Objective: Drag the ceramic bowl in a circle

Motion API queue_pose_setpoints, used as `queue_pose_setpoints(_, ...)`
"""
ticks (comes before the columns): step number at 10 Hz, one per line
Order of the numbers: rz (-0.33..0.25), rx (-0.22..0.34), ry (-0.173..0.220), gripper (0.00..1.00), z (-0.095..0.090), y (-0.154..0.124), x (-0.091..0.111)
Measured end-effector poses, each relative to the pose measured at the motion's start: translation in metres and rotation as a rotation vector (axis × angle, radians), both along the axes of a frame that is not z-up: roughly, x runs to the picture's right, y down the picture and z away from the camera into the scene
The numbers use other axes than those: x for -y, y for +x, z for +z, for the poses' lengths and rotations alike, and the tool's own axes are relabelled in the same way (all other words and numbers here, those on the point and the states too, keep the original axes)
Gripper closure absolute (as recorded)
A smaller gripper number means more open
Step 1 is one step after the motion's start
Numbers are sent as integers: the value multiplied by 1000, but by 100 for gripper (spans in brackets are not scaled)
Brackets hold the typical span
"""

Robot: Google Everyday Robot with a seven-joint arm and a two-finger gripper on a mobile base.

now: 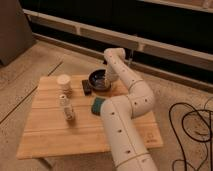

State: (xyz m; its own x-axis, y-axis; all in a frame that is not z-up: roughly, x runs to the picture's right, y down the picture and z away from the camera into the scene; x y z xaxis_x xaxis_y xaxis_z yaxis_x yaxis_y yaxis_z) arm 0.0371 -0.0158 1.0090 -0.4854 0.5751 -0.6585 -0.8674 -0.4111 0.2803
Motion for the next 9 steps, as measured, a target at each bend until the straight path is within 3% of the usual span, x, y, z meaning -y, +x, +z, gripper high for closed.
queue_pose_setpoints(2, -6, -33, 25, 68, 0, 8, 9)
queue_pose_setpoints(7, -71, -197, 72, 68, 3, 40, 17)
queue_pose_setpoints(9, -93, -213, 80, 68, 3, 34, 12)
